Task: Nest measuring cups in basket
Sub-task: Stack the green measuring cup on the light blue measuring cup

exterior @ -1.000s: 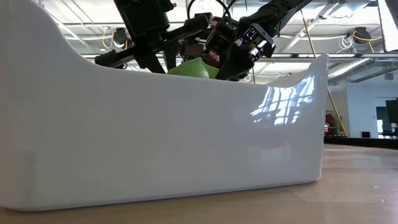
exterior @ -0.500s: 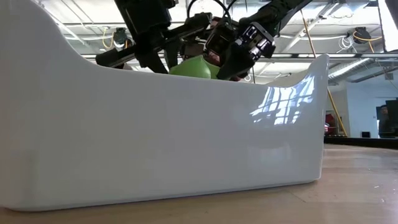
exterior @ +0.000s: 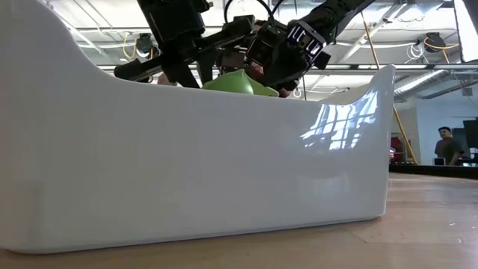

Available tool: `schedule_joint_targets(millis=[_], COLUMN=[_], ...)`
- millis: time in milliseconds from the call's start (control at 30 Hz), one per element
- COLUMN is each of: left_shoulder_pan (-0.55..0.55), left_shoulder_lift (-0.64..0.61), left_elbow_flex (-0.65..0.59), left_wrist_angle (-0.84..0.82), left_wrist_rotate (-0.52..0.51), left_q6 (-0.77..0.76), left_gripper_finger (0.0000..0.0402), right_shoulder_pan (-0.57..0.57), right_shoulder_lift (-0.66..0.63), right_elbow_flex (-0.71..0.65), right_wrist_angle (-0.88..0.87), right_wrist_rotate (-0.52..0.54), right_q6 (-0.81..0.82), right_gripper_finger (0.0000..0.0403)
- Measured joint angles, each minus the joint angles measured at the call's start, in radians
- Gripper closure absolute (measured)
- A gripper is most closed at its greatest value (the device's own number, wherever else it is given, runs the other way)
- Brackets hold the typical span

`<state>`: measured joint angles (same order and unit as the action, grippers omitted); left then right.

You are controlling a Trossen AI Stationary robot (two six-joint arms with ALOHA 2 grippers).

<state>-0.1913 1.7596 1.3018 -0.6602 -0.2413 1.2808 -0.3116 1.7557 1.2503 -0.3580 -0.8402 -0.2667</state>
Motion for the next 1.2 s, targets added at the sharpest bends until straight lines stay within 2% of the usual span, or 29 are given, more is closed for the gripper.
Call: schedule_joint_targets(millis=[100, 267, 433, 500, 700, 800, 900, 1067, 1200], left_shoulder_pan=[0.000, -0.002, -0.002, -0.002, 0.001, 0.001, 0.000, 0.000, 0.000], left_shoulder_lift=[0.000, 0.000, 0.000, 0.000, 0.000, 0.000, 0.000, 0.000, 0.000], left_elbow_flex=[0.000, 0.000, 0.000, 0.000, 0.000, 0.000, 0.000, 0.000, 0.000], left_wrist_angle=[0.000, -0.003, 0.000, 0.002, 0.012, 0.012, 0.011, 0.007, 0.011], left_wrist_rotate=[0.000, 0.001, 0.002, 0.002, -0.009, -0.010, -0.010, -0.006, -0.003], left_q6=[-0.001, 0.012, 0.012, 0.011, -0.016, -0.014, -0.011, -0.004, -0.022], left_gripper_finger=[0.0394, 0.0394, 0.0394, 0.0394, 0.0394, 0.0394, 0.0394, 0.0394, 0.0394], right_shoulder_pan=[0.002, 0.002, 0.002, 0.002, 0.001, 0.002, 0.002, 0.002, 0.002], right_shoulder_lift=[0.000, 0.000, 0.000, 0.000, 0.001, 0.001, 0.001, 0.001, 0.001], right_elbow_flex=[0.000, 0.000, 0.000, 0.001, 0.001, 0.001, 0.001, 0.000, 0.000], right_wrist_angle=[0.017, 0.005, -0.014, -0.017, -0.026, -0.022, -0.023, -0.027, -0.027], right_wrist_rotate=[0.001, -0.019, -0.017, -0.013, 0.056, 0.058, 0.057, 0.042, 0.030], right_q6=[-0.003, -0.046, -0.062, -0.049, 0.000, 0.001, -0.002, -0.054, -0.074], right_gripper_finger=[0.0208, 0.0279, 0.0279, 0.0269, 0.0173, 0.0169, 0.0200, 0.0289, 0.0295])
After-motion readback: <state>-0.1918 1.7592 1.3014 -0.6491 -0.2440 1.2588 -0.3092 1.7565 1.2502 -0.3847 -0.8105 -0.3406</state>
